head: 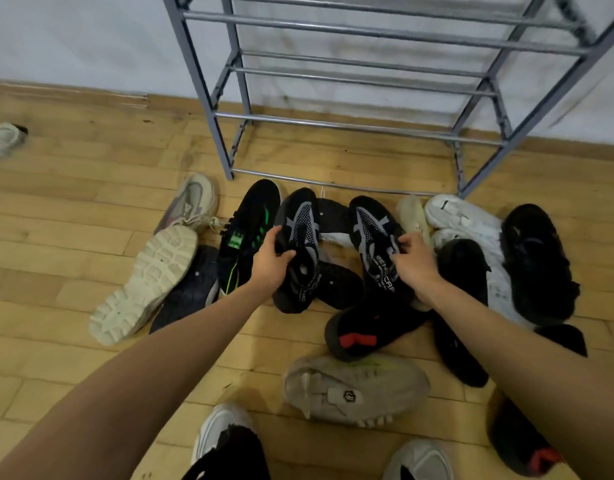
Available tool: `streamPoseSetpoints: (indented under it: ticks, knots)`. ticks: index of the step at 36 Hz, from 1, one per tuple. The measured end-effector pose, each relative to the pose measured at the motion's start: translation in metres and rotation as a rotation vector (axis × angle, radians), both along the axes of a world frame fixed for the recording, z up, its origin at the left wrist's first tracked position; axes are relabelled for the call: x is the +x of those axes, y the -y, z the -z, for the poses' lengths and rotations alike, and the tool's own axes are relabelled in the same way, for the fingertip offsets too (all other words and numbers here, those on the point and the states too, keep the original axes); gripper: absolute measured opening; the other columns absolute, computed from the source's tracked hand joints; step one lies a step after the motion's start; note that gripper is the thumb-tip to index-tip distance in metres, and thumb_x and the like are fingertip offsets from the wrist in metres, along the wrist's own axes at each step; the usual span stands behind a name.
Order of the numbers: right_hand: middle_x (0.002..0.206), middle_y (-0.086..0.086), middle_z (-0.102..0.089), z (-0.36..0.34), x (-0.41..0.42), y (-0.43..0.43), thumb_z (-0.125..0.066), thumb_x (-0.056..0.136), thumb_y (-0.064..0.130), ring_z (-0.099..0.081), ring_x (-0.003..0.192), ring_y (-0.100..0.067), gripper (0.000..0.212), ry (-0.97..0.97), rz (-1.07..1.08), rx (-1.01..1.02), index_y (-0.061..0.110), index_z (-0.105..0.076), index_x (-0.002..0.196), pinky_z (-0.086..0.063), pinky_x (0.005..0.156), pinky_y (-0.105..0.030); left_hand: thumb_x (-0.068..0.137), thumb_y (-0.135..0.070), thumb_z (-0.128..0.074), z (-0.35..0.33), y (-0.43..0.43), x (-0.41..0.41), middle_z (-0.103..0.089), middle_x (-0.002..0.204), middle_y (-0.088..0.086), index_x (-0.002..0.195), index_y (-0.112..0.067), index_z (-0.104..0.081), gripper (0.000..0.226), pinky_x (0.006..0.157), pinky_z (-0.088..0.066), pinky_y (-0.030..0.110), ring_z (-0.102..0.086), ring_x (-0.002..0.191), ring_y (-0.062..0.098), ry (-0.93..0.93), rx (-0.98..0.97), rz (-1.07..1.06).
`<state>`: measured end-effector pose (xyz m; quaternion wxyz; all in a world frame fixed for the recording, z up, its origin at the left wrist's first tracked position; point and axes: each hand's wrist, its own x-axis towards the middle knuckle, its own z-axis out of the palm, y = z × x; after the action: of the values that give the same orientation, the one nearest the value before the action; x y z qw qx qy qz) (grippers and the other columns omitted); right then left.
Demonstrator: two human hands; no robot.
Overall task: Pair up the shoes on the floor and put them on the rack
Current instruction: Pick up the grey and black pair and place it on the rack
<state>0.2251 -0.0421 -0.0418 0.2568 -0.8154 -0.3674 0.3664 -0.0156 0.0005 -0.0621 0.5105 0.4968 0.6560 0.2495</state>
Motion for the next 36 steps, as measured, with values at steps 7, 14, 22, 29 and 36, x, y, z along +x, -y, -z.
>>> streamPoseSetpoints:
  ticks: [7,14,22,29,36]
  knots:
    - [0.133,-0.007,-0.056,0.005,0.013,0.011,-0.040,0.098,0.044,-0.051,0.123,-0.026,0.044,-0.045,-0.120,-0.089,0.018,-0.055,0.130,-0.039,0.101,-0.034,0.097,-0.034,-0.048,0.009,0.010,0.003,-0.027,0.154,0.006,0.150,-0.030,-0.020,0.060,0.112,-0.035,0.047,-0.032,0.140,0.029,-0.029,-0.064,0.002]
    - [0.142,0.009,-0.045,0.001,0.005,0.025,-0.058,0.075,0.069,-0.043,0.122,-0.008,0.084,-0.195,-0.296,-0.104,0.028,-0.032,0.144,-0.031,0.087,-0.018,0.060,-0.057,-0.080,0.006,0.039,-0.002,-0.015,0.156,-0.003,0.150,-0.030,-0.009,0.117,0.116,-0.025,0.042,-0.021,0.143,0.018,-0.018,-0.026,0.111]
    - [0.158,-0.003,-0.013,0.017,0.005,0.035,-0.082,0.067,0.037,-0.019,0.144,-0.023,0.118,0.094,-0.478,-0.151,0.019,-0.002,0.152,-0.026,0.116,-0.038,0.065,-0.028,-0.085,0.025,0.052,-0.009,-0.019,0.150,0.005,0.149,-0.027,-0.013,0.111,0.114,-0.028,0.042,-0.026,0.139,0.026,-0.145,-0.013,0.096]
    - [0.154,-0.017,-0.017,0.025,-0.009,0.048,-0.082,0.065,0.043,-0.016,0.142,-0.035,0.128,0.324,-0.401,-0.174,0.008,0.006,0.150,-0.023,0.113,-0.041,0.072,-0.023,-0.081,0.029,0.059,-0.007,-0.030,0.146,0.010,0.149,-0.036,-0.015,0.102,0.109,-0.038,0.046,-0.041,0.130,0.030,-0.049,-0.101,0.010]
    - [0.144,-0.018,-0.026,0.018,-0.027,0.050,-0.081,0.063,0.046,-0.034,0.130,-0.038,0.123,0.416,-0.344,-0.113,0.011,0.000,0.149,-0.037,0.103,-0.045,0.080,-0.017,-0.074,0.027,0.072,-0.007,-0.051,0.136,0.004,0.143,-0.029,-0.032,0.077,0.100,-0.048,0.049,-0.051,0.124,0.024,0.152,-0.079,-0.140]
